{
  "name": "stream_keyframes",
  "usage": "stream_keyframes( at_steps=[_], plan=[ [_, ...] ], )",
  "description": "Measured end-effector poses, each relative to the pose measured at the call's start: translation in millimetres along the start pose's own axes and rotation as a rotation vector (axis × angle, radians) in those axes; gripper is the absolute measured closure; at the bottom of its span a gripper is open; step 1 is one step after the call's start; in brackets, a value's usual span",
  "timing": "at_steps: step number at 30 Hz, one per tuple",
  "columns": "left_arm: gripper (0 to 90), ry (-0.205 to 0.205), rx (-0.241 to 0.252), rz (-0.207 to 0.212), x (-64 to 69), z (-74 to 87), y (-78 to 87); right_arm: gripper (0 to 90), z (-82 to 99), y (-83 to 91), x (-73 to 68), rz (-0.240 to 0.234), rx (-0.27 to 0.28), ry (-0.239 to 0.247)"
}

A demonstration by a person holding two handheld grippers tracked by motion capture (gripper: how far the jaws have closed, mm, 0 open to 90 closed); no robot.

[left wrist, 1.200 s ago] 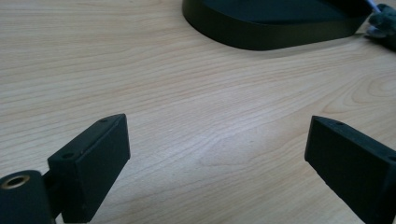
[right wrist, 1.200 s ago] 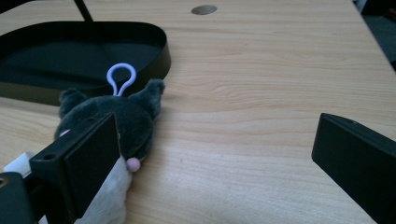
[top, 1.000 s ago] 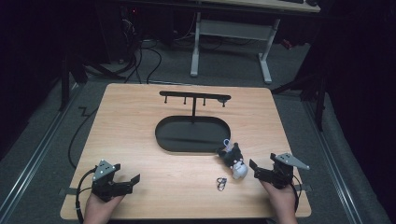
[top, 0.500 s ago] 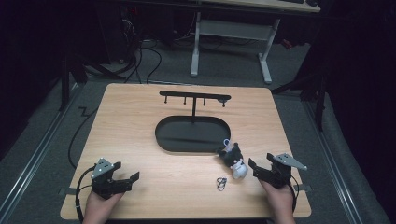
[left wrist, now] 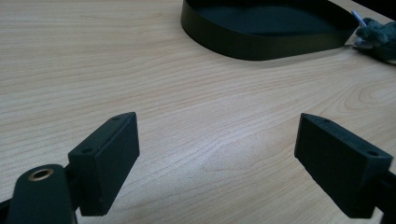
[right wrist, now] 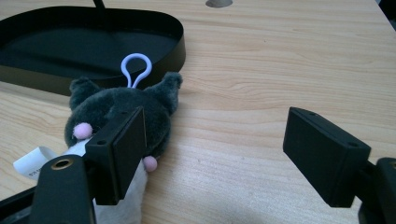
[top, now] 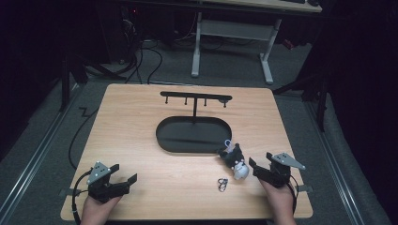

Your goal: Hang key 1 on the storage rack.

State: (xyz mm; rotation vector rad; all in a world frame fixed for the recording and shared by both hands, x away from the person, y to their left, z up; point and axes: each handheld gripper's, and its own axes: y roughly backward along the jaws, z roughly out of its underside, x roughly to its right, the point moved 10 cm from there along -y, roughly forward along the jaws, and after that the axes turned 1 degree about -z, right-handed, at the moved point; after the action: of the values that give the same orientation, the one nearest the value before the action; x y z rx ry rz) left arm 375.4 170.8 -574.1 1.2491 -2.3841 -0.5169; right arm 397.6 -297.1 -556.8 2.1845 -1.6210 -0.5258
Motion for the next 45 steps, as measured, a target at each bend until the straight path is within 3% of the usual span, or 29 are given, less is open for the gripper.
stream_keyframes(
  at_steps=[9,13,18,24,34,41,45],
  plan=[
    [14.6,-0.058,-0.015,0.008,5.9,-0.4,-3.9,26.0,7.8,0.7,3.8,0.004,-0.049,-0.023],
    [14.6,-0.051,-0.011,0.016,6.4,1.0,-2.8,29.3,16.6,0.4,1.6,0.009,-0.124,-0.016],
    [14.6,-0.048,-0.003,0.008,6.8,1.7,-0.1,29.2,22.8,2.4,-1.0,0.004,-0.168,-0.023],
    [14.6,-0.059,0.004,-0.01,6.2,1.4,2.5,28.6,29.0,6.7,-3.4,0.007,-0.212,0.036],
    [14.6,-0.025,0.009,-0.029,-0.1,3.8,6.4,28.9,33.4,6.4,-9.0,-0.015,-0.29,0.095],
    [14.6,-0.02,0.008,-0.017,0.6,3.8,5.2,28.9,36.6,7.7,-8.1,-0.021,-0.343,0.075],
    [14.6,-0.012,0.004,-0.007,0.5,3.9,4.4,28.9,38.4,9.3,-6.5,-0.014,-0.385,0.087]
  ],
)
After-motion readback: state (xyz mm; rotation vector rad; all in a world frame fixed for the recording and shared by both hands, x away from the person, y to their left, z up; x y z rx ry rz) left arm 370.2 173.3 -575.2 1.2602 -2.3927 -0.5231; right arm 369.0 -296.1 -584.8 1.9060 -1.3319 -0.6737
